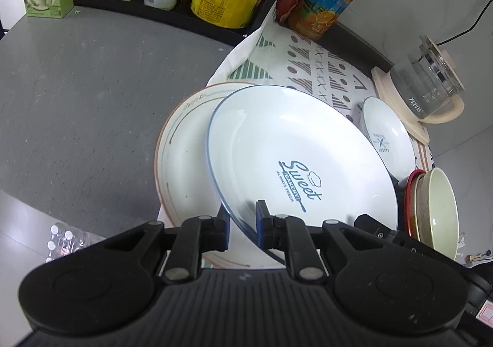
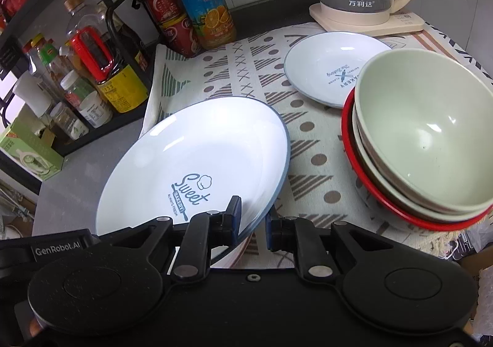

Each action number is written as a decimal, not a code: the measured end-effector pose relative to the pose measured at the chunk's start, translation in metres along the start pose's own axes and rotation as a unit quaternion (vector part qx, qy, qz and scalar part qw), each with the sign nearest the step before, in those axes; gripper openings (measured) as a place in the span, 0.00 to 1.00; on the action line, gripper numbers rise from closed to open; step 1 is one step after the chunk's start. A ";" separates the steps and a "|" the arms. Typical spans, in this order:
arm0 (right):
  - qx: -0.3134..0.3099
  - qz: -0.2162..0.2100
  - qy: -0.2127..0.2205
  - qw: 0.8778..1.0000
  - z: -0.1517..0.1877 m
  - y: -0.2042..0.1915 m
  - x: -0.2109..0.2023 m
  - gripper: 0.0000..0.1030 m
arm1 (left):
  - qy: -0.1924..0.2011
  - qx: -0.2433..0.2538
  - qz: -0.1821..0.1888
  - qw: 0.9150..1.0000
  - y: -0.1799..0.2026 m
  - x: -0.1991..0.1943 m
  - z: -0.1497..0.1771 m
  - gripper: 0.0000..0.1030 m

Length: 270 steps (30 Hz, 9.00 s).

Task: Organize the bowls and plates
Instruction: 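Lift the 'Sweet' plate and carry it over the flower-pattern plate, then lower the 'Sweet' plate onto the flower-pattern plate and open both grippers, then move both grippers to the small white 'Bakery' plate by the kettle, then close both grippers on the rim of the 'Bakery' plate, then lift the 'Bakery' plate and carry it onto the 'Sweet' plate, then lower the 'Bakery' plate onto the stack and open both grippers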

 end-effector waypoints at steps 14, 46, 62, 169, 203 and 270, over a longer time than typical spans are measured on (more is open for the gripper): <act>-0.020 0.003 -0.008 1.000 0.016 -0.006 0.003 0.14 | -0.023 -0.024 -0.007 0.999 -0.020 0.002 0.013 0.15; -0.024 0.017 -0.033 0.999 0.010 -0.016 0.036 0.16 | 0.016 -0.041 -0.041 0.998 -0.059 0.000 -0.026 0.20; -0.012 -0.002 -0.051 0.999 0.005 -0.017 0.036 0.24 | 0.024 -0.015 -0.069 0.997 -0.053 -0.012 -0.043 0.14; 0.077 -0.085 -0.178 0.977 -0.186 0.182 0.171 0.07 | -0.063 -0.014 -0.013 0.998 0.165 0.207 -0.100 0.12; 0.066 -0.109 -0.095 0.987 -0.170 0.086 0.076 0.08 | -0.006 0.018 0.004 1.000 0.108 0.075 -0.113 0.12; -0.034 -0.005 -0.081 0.996 -0.005 -0.016 0.024 0.10 | -0.042 0.026 -0.043 0.998 -0.015 0.020 -0.046 0.19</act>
Point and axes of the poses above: each gripper's, at about its wrist camera, not at the fingertips, and x roughly the way its jaws point, y to its right, z to its underside, the point moved 6 cm from there along x, roughly the way its jaws point, and after that the axes turned 14 degrees about z, right-handed, at the moved point
